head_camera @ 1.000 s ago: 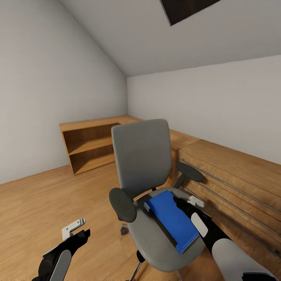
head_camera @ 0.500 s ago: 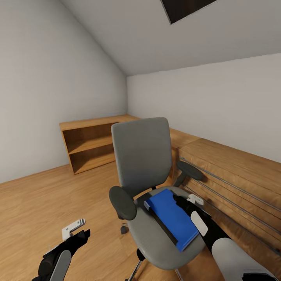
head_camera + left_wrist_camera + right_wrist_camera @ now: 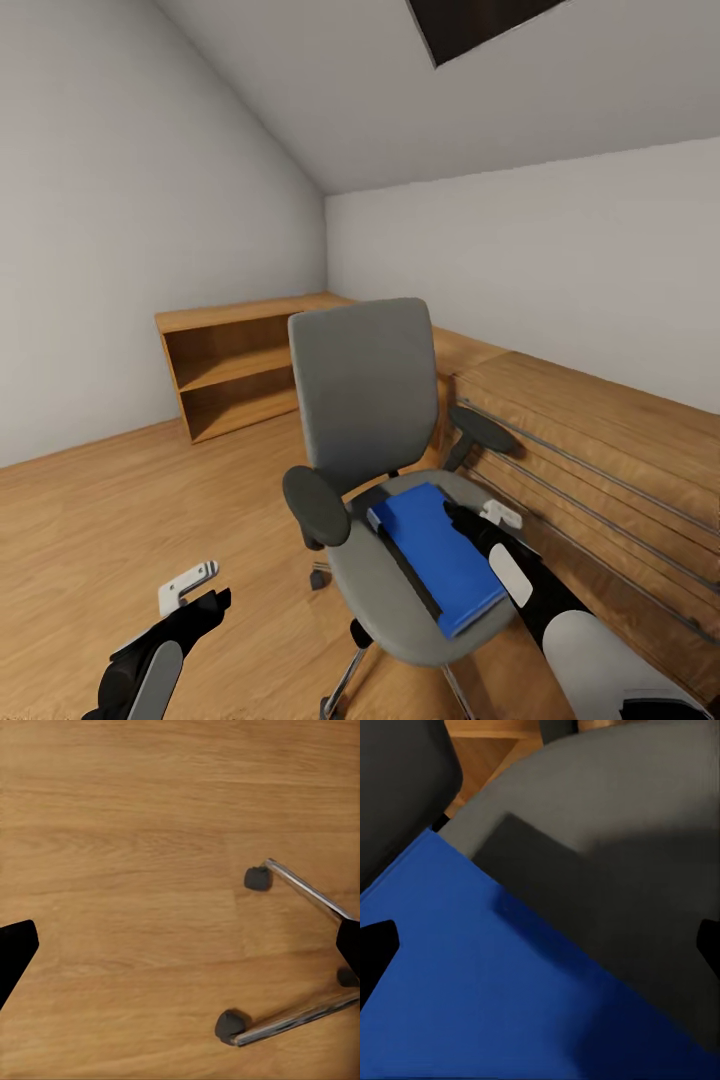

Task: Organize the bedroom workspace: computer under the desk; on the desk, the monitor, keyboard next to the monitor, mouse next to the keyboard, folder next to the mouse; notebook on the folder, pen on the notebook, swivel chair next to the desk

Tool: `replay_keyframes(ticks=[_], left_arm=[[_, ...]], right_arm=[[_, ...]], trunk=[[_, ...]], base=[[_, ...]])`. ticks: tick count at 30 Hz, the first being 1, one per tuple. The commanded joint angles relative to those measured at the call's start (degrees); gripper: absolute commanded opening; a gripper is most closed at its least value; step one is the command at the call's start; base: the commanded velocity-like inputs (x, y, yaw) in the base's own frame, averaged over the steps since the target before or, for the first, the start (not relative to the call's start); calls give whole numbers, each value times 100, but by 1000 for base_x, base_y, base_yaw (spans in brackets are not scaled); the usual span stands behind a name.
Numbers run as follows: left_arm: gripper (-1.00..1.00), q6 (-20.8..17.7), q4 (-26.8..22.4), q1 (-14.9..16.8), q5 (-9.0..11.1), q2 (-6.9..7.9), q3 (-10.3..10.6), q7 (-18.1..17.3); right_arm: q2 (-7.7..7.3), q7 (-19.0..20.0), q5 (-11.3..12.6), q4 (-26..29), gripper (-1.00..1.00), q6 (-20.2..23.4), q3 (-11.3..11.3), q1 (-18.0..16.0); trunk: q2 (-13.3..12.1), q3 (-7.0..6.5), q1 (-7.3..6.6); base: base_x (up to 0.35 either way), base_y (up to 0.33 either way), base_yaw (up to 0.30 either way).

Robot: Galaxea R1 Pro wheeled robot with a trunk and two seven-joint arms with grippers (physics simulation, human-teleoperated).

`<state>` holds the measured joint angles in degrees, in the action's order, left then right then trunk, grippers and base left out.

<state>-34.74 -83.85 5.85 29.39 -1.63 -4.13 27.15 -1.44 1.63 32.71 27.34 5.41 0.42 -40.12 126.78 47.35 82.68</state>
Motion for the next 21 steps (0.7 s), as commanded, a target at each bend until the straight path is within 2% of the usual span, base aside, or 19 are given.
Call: replay_keyframes(ticks=[1,21], left_arm=[[100,-16,-8,4,60,-4,-4,44],[100,-16,-8,4,67,-12,0,37]], right_arm=[[-2,4,42,-150,100,20,2,3],[-13,4,46,-143,100,12,2,4]], trunk=[[2,7,-1],[2,7,-1]], base=[[-66,0,0],[-210,0,0]])
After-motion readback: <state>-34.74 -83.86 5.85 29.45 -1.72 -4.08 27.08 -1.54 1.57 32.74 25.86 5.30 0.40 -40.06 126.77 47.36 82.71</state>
